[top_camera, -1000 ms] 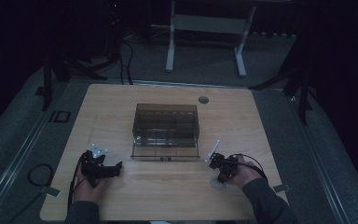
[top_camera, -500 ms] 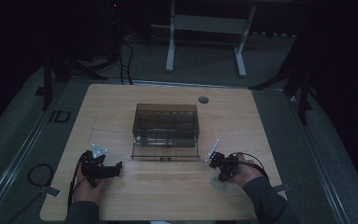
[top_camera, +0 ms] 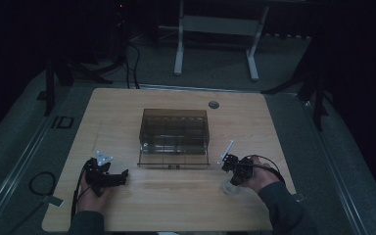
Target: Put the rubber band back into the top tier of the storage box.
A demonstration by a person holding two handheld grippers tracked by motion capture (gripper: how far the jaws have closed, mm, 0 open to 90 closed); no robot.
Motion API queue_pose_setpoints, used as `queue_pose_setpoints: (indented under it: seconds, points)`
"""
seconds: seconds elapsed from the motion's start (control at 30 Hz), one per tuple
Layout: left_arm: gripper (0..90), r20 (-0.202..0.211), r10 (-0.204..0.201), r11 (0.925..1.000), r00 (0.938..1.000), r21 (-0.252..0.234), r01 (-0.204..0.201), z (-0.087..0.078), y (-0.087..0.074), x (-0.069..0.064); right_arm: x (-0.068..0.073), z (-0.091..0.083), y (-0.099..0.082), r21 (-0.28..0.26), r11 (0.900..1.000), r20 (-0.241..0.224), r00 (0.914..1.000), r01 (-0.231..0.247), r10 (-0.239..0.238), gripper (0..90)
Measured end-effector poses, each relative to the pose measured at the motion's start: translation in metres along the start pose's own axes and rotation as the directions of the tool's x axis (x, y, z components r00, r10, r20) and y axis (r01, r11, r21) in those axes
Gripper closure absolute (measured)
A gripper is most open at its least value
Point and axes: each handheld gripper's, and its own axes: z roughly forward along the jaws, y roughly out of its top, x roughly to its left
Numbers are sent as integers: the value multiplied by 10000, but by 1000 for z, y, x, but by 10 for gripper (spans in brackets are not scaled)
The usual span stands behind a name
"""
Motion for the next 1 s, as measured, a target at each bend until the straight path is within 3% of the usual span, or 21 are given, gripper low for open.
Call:
queue_pose_setpoints:
  seconds: [0.27, 1.0]
  points:
    - [38, 1, 2, 10000, 10000, -1, -2, 0, 0, 0, -3, -10, 1, -197, 9997, -33, 9999, -126, 125, 817]
    - [38, 1, -5, 10000, 10000, -6, 5, 0, 0, 0, 0, -28, 11, -589, 9982, 120, 9999, 104, -97, 817]
